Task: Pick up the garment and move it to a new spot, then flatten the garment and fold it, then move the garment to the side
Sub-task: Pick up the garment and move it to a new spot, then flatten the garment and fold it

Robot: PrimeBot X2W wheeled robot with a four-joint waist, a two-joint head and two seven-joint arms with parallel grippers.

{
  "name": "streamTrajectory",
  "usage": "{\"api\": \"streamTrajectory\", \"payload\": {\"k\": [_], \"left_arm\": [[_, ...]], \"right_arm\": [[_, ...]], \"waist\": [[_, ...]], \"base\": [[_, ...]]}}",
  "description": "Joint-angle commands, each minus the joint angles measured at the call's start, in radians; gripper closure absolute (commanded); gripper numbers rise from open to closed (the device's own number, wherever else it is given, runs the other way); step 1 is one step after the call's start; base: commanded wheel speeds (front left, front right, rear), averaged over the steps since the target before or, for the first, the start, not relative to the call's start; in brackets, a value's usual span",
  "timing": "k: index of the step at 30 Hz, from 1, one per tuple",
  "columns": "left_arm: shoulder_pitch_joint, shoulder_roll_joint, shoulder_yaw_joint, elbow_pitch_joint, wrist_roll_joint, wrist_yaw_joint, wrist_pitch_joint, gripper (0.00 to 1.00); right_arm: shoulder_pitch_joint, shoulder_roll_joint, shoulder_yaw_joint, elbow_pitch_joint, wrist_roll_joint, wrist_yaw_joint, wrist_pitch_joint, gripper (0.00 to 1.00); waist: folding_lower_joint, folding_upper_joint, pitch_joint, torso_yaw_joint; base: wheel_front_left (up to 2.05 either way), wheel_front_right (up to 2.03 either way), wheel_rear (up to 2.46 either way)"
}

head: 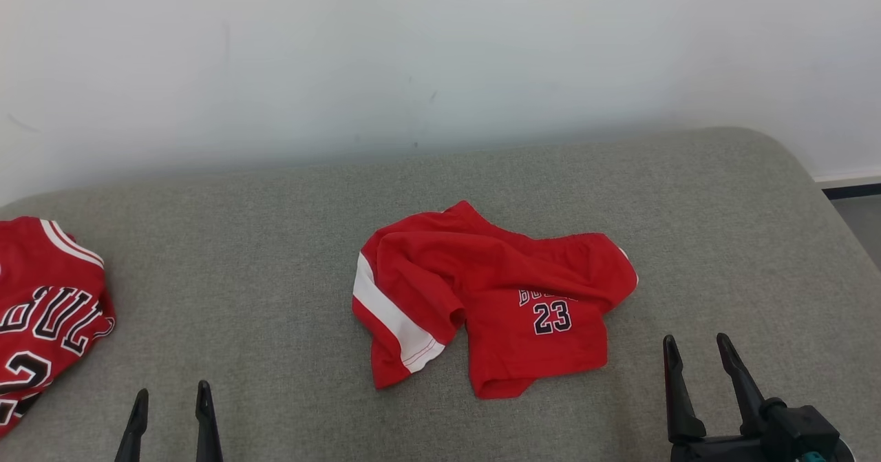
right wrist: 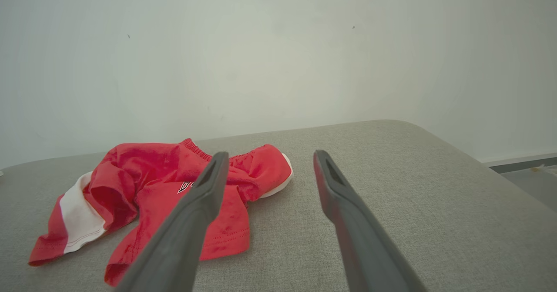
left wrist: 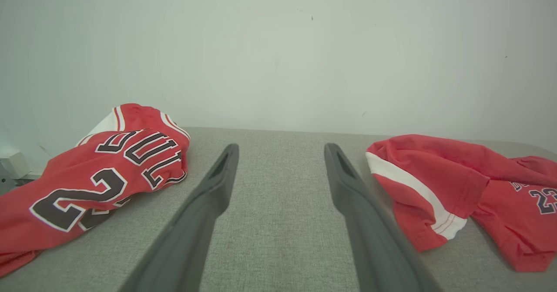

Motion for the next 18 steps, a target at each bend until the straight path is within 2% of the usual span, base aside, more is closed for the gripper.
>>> {"api": "streamTrajectory", "payload": {"k": [1,18], "left_arm": [[0.011,-0.003,0.003,-0.001,0.003,0.001,-0.003,0.0],[0.012,-0.003,-0.002,0.002,-0.004,0.014,-0.003,0.0]], "right_arm": [[0.014,-0.002,0.002,-0.001,0.0,-0.002,-0.001,0.0],[0.012,-0.002,0.004,0.004,0.004,-0.002,-0.001,0.0]], "waist": [[0.0,0.0,0.001,0.0],[0.0,0.0,0.004,-0.001]], "base": [[0.0,0.0,0.0],[0.0,0.0,0.0]]}}
